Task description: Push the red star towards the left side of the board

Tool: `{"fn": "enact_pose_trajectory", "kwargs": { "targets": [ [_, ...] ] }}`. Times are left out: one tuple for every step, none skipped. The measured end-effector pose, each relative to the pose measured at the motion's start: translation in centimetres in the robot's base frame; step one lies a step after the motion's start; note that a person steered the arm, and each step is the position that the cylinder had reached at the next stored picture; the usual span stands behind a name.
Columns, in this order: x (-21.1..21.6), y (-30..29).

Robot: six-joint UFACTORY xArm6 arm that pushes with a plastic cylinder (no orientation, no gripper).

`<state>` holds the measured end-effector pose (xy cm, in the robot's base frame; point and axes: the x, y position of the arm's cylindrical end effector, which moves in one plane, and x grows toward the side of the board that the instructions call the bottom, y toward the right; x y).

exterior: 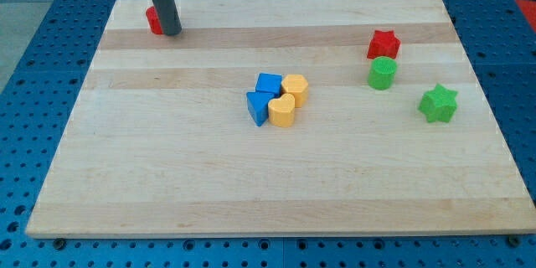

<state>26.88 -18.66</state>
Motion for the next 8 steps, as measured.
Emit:
{"fn": "enact_pose_trajectory", "kwargs": {
  "targets": [
    [-1.5,-2.4],
    [-1.6,-3.6],
    [-1.6,-2.7],
    [-2.4,-2.6],
    [-2.5,-2.1],
    [-2.6,-2.1],
    [-2.8,-2.1],
    [-2.8,0.3]
  ]
}}
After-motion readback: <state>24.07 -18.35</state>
